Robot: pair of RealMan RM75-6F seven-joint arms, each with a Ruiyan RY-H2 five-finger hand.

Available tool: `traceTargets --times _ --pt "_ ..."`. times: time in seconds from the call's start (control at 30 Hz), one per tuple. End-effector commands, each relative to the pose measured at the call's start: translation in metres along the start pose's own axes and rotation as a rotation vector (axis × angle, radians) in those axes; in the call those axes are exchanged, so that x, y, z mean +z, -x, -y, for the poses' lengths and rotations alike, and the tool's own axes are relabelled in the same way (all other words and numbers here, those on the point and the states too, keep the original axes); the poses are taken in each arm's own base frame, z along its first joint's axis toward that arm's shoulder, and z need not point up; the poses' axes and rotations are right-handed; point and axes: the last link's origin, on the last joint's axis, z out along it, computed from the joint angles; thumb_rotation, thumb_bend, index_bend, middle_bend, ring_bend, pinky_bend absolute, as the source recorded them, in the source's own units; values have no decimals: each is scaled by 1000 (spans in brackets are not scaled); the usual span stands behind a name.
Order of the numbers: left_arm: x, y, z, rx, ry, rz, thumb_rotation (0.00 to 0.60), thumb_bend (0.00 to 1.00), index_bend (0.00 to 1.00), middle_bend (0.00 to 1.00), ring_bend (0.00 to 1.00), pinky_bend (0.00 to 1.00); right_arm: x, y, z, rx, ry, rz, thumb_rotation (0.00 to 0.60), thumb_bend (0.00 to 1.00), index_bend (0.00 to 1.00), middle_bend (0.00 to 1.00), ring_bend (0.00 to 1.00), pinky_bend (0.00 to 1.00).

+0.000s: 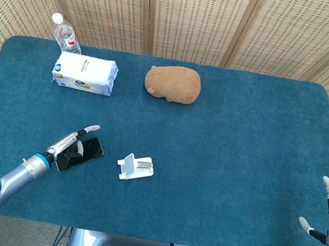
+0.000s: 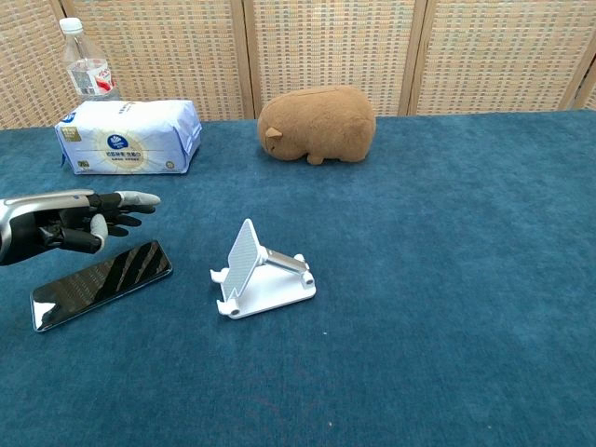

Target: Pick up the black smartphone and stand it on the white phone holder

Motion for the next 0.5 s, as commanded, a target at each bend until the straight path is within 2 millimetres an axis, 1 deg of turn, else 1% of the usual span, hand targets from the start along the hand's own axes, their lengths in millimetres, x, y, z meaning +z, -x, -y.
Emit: traceTargets --times 0.03,0.23,0.5 --pt "3 2 0 3 -3 9 600 1000 0 0 0 0 0 0 0 0 -1 0 600 105 0 0 0 0" --pt "4 8 -2 28 -7 49 600 1000 0 0 0 0 0 0 0 1 -2 0 600 105 0 0 0 0" --pt "-6 22 -4 47 6 120 600 1000 0 0 0 0 0 -1 0 3 -1 -1 600 105 0 0 0 0"
